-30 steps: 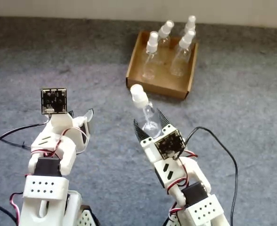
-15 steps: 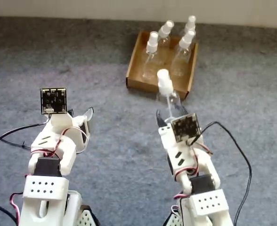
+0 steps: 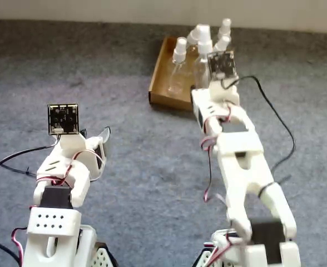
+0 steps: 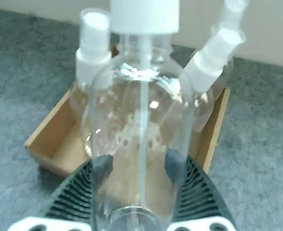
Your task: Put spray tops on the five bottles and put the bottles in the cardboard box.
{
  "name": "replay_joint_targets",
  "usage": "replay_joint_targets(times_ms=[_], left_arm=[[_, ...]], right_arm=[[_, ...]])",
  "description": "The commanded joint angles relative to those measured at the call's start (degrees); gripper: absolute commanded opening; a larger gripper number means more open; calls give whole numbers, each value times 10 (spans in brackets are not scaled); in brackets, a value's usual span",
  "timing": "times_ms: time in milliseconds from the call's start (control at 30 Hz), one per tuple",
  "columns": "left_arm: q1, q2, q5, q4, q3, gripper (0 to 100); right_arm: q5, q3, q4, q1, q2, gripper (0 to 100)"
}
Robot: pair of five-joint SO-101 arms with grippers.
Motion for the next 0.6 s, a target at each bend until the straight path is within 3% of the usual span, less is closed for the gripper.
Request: replay_joint_targets(times_ms=[0, 233, 567], left_arm=[[-3, -7, -6, -13, -4, 189], [-3, -7, -6, -13, -3, 189], [-3, -7, -6, -13, -3, 189]], right_arm=[[-6, -84, -126, 9, 60, 5], [-6, 16, -436, 10, 171, 5], [-52, -3, -531, 24, 315, 5]])
